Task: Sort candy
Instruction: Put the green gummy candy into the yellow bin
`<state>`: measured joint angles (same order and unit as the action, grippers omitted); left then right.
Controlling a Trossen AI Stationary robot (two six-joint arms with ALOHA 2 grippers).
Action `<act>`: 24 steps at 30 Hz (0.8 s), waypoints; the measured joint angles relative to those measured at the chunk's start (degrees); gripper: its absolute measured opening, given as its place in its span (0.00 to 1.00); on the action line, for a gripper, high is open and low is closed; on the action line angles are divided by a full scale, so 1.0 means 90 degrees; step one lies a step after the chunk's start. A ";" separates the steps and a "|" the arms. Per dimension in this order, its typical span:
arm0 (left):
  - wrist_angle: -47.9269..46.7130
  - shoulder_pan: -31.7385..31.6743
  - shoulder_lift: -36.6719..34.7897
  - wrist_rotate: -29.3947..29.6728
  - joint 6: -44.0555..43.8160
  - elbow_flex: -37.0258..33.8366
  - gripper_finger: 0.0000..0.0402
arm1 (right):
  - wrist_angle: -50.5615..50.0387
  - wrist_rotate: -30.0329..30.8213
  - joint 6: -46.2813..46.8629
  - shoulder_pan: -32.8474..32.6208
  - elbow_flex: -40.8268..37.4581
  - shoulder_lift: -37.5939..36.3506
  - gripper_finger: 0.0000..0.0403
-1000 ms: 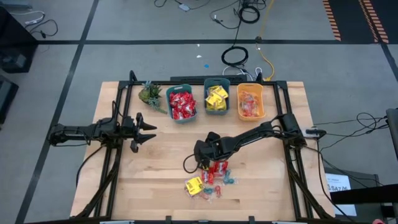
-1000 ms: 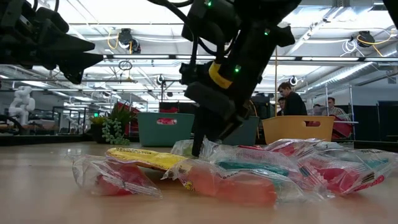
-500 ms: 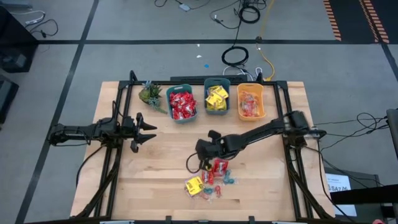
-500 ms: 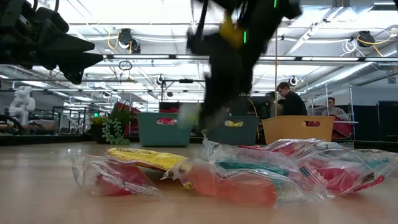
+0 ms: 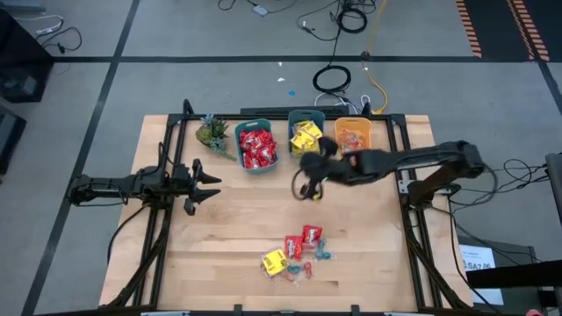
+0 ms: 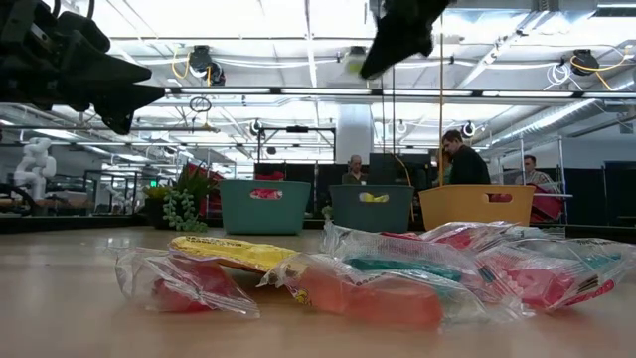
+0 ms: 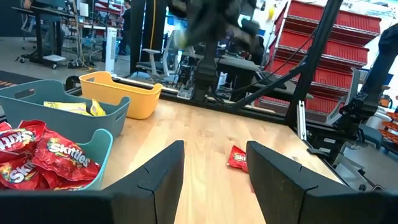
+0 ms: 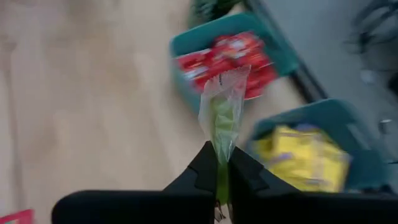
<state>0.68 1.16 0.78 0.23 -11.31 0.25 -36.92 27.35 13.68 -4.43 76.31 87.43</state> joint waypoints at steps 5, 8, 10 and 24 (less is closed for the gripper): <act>0.0001 0.0000 0.0000 0.0000 0.0000 0.0001 0.45 | -0.0320 0.0146 -0.0353 0.0545 -0.0330 -0.0789 0.01; 0.0006 -0.0001 0.0000 0.0000 0.0000 0.0000 0.46 | 0.0066 0.0148 -0.0403 0.0943 -0.1113 -0.1439 0.01; 0.0006 0.0000 0.0000 0.0000 -0.0002 0.0000 0.45 | 0.0602 0.0159 -0.0397 0.1225 -0.1793 -0.1922 0.01; 0.0011 0.0001 0.0000 0.0000 -0.0017 0.0002 0.45 | 0.1933 0.1396 0.1900 0.3131 -0.5154 -0.3308 0.02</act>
<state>0.78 1.17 0.78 0.23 -11.46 0.27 -19.52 39.91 30.78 23.75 29.92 57.65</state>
